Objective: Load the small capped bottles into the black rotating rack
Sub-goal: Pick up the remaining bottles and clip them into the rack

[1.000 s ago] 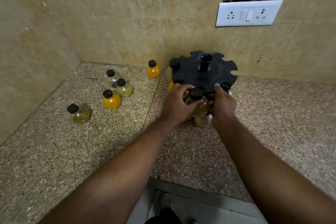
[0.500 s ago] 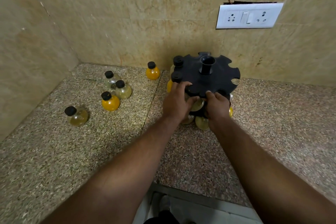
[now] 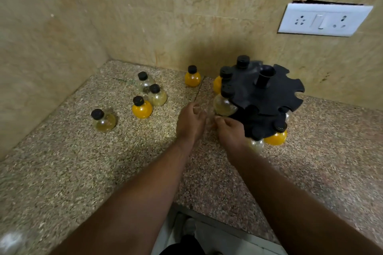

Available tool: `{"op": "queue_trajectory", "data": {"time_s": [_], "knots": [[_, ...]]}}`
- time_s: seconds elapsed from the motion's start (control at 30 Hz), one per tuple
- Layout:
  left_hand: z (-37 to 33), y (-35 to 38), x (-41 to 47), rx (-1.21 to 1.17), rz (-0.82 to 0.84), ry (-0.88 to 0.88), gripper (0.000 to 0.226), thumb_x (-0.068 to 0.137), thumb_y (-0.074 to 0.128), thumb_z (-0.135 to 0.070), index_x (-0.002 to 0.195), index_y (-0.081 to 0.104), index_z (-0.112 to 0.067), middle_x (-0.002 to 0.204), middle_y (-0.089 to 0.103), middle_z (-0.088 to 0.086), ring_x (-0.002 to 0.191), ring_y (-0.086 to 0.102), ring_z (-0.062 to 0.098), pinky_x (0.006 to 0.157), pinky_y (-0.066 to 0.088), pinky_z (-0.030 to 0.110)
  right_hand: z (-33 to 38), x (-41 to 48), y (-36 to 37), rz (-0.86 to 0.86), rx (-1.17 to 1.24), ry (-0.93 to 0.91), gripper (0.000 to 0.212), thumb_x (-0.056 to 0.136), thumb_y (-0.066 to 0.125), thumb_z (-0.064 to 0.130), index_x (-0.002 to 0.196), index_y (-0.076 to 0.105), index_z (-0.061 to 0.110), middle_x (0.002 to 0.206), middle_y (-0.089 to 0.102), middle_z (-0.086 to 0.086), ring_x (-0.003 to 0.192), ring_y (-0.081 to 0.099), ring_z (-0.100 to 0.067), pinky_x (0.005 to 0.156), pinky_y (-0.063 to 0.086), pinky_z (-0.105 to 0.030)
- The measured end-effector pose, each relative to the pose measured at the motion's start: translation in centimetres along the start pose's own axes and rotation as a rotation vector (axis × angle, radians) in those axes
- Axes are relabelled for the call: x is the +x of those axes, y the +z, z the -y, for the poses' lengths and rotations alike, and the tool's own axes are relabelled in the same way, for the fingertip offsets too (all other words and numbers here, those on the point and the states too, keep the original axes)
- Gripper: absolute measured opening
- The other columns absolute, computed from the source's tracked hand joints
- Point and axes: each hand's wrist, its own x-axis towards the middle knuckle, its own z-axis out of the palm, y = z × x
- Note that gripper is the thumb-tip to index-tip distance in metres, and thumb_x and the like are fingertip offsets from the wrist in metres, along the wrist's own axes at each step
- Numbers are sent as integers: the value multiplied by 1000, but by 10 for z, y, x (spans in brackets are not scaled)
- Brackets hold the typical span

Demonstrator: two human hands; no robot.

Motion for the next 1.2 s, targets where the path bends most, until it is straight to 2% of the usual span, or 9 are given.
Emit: {"op": "queue_trajectory", "data": {"time_s": [0.17, 0.23, 0.33, 0.47, 0.57, 0.7, 0.87, 1.03, 1.2], "knots": [[55, -26, 5, 15, -53, -193, 47, 91, 61, -38, 134, 57, -21, 125, 64, 4, 111, 61, 23, 91, 51, 36, -12, 12, 36, 160, -274, -2, 26, 94, 58, 37, 102, 74, 18, 83, 69, 0, 78, 65, -22, 70, 51, -35], [76, -39, 7, -4, -107, -253, 47, 89, 62, -40, 133, 56, -23, 127, 62, 4, 112, 62, 24, 92, 50, 33, -13, 16, 53, 235, -365, 17, 32, 93, 59, 42, 116, 72, 24, 97, 73, -1, 87, 69, -24, 79, 58, -40], [104, -56, 16, 16, -190, -324, 50, 91, 63, -32, 137, 51, -17, 132, 53, 13, 116, 57, 33, 94, 46, 35, -15, 21, 83, 310, -498, -25, 37, 94, 62, 44, 124, 67, 25, 115, 72, -4, 106, 67, -25, 96, 54, -42], [124, -76, 32, 70, -275, -384, 67, 91, 65, -32, 148, 36, -13, 143, 42, 15, 124, 49, 36, 96, 43, 39, -15, 29, 122, 419, -677, -48, 58, 93, 61, 50, 143, 52, 24, 133, 64, -7, 117, 63, -27, 100, 51, -40], [138, -90, 51, 61, -313, -366, 76, 87, 70, -33, 151, 33, -14, 145, 42, 14, 129, 45, 33, 100, 41, 39, -21, 40, 152, 470, -865, -132, 70, 93, 61, 52, 153, 42, 21, 149, 53, -12, 132, 53, -32, 106, 46, -41], [161, -105, 75, 93, -324, -262, 77, 85, 72, -31, 150, 36, -13, 146, 45, 13, 135, 41, 30, 109, 34, 39, -27, 51, 188, 526, -1172, -165, 89, 89, 55, 67, 161, 17, 29, 168, 17, -12, 152, 19, -41, 117, 28, -62], [172, -116, 100, 112, -268, -144, 70, 93, 65, -37, 152, 34, -19, 151, 42, 10, 140, 37, 28, 111, 34, 39, -34, 60, 217, 554, -1302, -36, 109, 81, 48, 84, 161, -9, 35, 169, -19, -13, 152, -14, -50, 115, 6, -75], [179, -117, 113, 121, -308, -62, 50, 92, 66, -30, 139, 54, -17, 137, 56, 6, 128, 48, 25, 105, 43, 39, -43, 63, 232, 525, -1329, -17, 120, 74, 46, 92, 157, -20, 37, 165, -30, -14, 148, -22, -55, 109, 5, -81], [181, -111, 113, 99, -307, -33, 53, 88, 71, -35, 135, 56, -18, 131, 62, 2, 123, 52, 23, 99, 43, 33, -44, 65, 232, 533, -1316, -8, 120, 74, 48, 92, 157, -20, 38, 165, -31, -13, 147, -24, -55, 108, 3, -81]]}}
